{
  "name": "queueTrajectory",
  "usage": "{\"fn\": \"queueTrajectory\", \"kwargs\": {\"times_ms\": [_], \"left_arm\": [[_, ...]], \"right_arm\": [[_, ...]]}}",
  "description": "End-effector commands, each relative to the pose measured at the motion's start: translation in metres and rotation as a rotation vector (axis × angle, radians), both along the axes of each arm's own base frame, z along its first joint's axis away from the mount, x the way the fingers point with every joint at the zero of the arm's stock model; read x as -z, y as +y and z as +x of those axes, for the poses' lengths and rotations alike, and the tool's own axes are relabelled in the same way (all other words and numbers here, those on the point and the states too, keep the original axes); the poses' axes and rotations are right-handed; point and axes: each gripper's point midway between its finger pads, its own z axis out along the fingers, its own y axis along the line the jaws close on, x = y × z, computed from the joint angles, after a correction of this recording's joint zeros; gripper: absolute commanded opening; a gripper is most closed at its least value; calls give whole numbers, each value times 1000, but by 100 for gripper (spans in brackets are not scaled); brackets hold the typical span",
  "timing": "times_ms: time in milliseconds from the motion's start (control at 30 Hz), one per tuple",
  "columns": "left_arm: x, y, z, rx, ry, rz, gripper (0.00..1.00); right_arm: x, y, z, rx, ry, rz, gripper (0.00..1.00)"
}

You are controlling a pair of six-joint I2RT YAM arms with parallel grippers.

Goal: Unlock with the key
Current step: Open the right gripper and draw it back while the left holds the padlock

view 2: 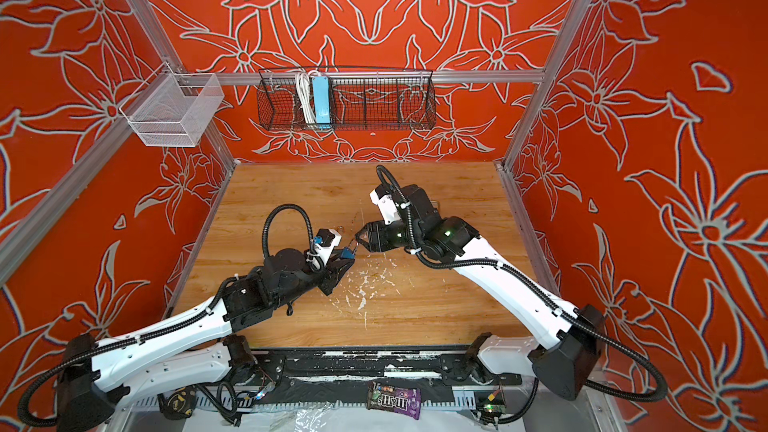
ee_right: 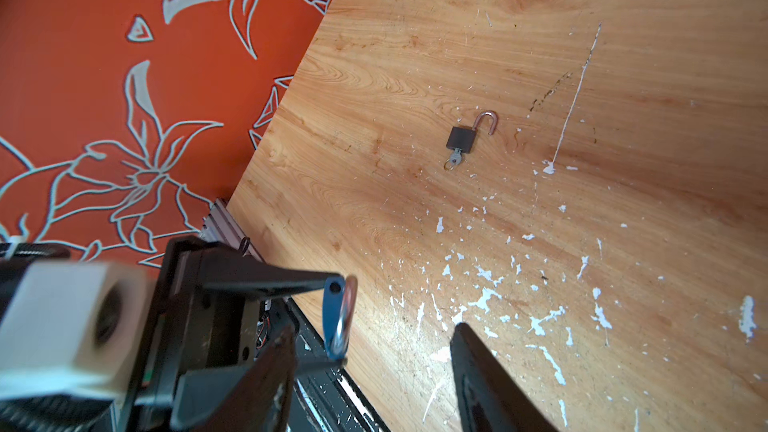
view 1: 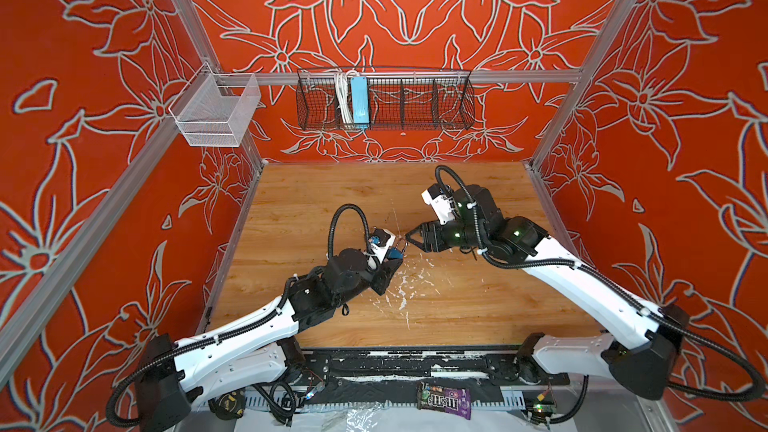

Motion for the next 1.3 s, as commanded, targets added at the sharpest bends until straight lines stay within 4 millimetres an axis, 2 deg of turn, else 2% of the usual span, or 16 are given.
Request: {"fn": "queueTrajectory", "kwargs": {"times_ms": [0, 267, 667, 933, 1267], "left_arm": [[-26, -8, 0, 34, -78, -61, 0], [-23, -10, -1, 46, -70, -58, 0], [-22, -14, 3, 45, -75, -52, 0], [-25, -12, 2, 48, -90, -59, 0], [-27, -13, 2, 50, -103, -72, 0]], "right_arm": [[-2, -5, 9, 7, -23, -62, 62], [6, 4, 25, -17, -20, -125, 62], [20, 6, 36, -54, -27, -208, 62], [38, 2, 33, -118, 2, -281, 62], [43, -9, 18, -148, 13, -298, 62]]}}
